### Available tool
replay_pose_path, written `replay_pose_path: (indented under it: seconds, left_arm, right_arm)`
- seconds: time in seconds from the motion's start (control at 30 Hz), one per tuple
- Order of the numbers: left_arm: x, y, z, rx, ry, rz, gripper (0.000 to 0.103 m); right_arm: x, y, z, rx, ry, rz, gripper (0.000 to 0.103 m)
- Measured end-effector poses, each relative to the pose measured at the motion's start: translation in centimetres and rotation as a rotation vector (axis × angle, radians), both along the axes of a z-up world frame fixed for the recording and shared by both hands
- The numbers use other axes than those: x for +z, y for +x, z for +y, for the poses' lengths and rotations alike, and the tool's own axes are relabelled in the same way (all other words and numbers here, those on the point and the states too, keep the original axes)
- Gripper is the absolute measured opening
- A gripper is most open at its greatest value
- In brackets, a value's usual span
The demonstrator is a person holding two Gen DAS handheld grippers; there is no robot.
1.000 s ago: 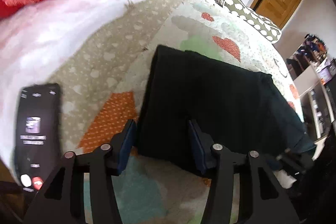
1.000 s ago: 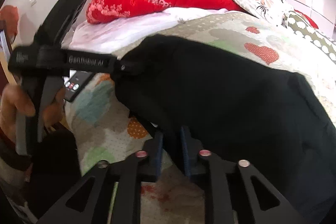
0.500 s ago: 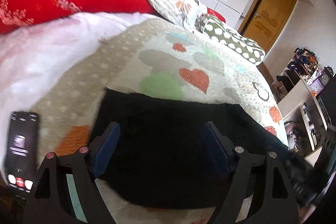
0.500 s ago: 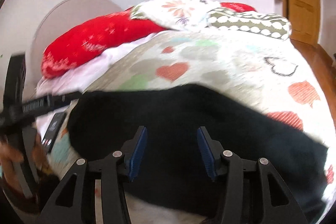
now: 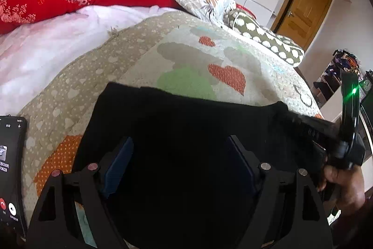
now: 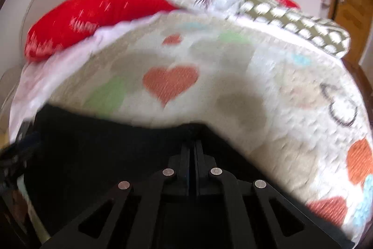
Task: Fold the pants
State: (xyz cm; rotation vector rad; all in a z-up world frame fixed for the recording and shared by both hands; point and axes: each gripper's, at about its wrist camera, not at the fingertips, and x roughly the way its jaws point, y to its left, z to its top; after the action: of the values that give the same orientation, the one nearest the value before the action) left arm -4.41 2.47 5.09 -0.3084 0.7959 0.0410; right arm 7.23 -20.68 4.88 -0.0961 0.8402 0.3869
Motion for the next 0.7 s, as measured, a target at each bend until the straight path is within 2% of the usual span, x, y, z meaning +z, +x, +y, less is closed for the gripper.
replay_pose_path:
  seconds: [0.13,0.2,0.23,0.27,0.33,0.4,0.47,0.57,0.63,0.7]
  left_arm:
    - [0.4,0.2,-0.7,0.006,0.064,-0.036,0.081]
    - [0.2,0.3,-0.9,0.005,0.076,-0.035,0.081]
    - [0.1,0.3,-0.9,0.005,0.080,-0.032,0.081]
    - [-0.1,0.4,-0.9,0.005,0.083,-0.029,0.081]
    - [-0.1,0.3,-0.9,0.005,0.086,-0.028,0.081]
    - [-0.1,0.2,-0.8,0.006,0.077,-0.035,0.081]
    - [0.1,0.0,-0.7,0.012,0.071,-0.049,0.081]
    - [0.2,-0.2,-0.4,0.027,0.076,-0.055,0.081]
    - [0.1,-0.2,-0.2,0.031,0.057,-0.047,0.081]
    - [0.0,-0.1,-0.2,0.035,0.055,-0.044,0.081]
  right_arm:
    - [-2.3,1.3,1.1,-0.025,-0.050,0.023,0.003]
    - [-1.8,0.4,0.7,-0.040,-0.036,-0.005,0.006]
    - [-1.2,-0.1,0.2,-0.050,-0.011,-0.004,0.011]
    - [-0.4,-1.0,-0.6,-0.058,0.022,-0.001,0.016]
    - [1.7,-4.2,-3.1,-0.071,0.090,-0.031,0.042]
    - [3.4,-7.5,-5.8,-0.104,0.085,-0.071,0.051]
    - [4.7,-10.7,-9.2,-0.152,0.048,-0.093,0.052]
    - [5.6,-14.7,-14.5,-0.235,-0.003,-0.061,0.053]
    - [5.2,-16.8,-17.0,-0.269,-0.029,-0.014,0.064]
    - [4.5,-18.6,-18.4,-0.289,-0.020,0.022,0.067]
